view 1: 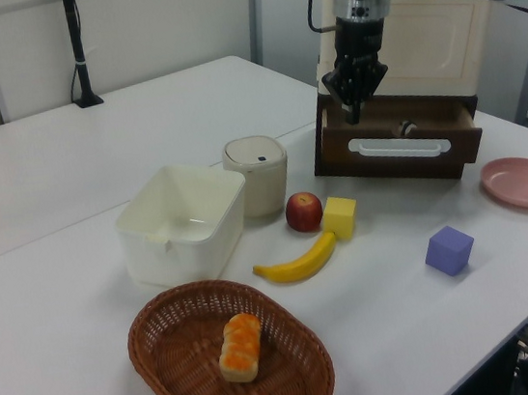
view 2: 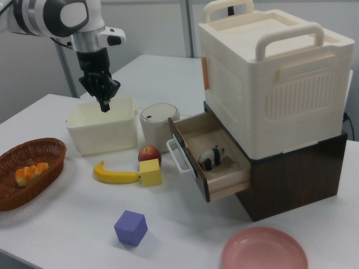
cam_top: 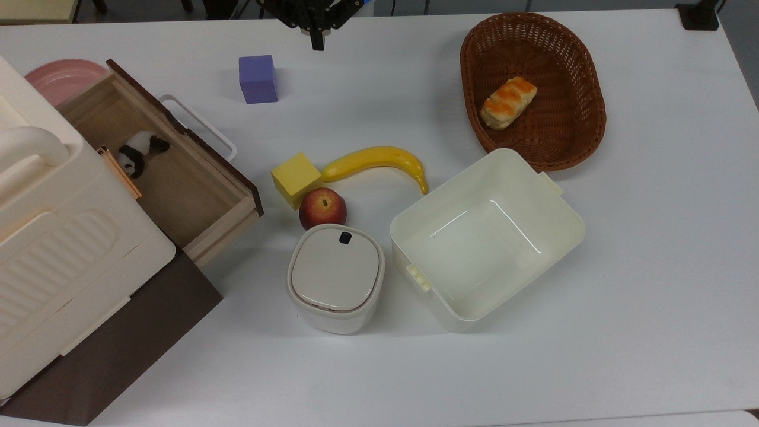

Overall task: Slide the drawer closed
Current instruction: 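Move the gripper toward the open drawer's front panel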

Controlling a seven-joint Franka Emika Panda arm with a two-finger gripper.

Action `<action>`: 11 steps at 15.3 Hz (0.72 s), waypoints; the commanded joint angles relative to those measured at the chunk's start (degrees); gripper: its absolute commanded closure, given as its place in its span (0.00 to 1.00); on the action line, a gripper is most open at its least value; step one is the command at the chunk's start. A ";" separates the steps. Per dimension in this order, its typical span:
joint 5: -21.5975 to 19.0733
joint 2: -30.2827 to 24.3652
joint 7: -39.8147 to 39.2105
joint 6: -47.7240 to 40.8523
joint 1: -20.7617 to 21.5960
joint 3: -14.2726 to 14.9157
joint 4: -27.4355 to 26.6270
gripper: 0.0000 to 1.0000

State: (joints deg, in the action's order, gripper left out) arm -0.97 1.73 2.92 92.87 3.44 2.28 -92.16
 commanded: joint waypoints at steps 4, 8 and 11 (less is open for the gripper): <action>-1.32 -0.77 5.57 -1.12 0.26 0.54 -2.41 1.00; -0.62 -0.68 15.61 3.61 0.08 1.06 -6.09 1.00; 2.36 -0.07 15.19 10.03 -0.45 2.99 -9.34 1.00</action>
State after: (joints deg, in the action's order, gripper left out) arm -0.58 2.12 17.08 96.67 3.13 3.00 -97.13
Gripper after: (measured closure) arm 0.991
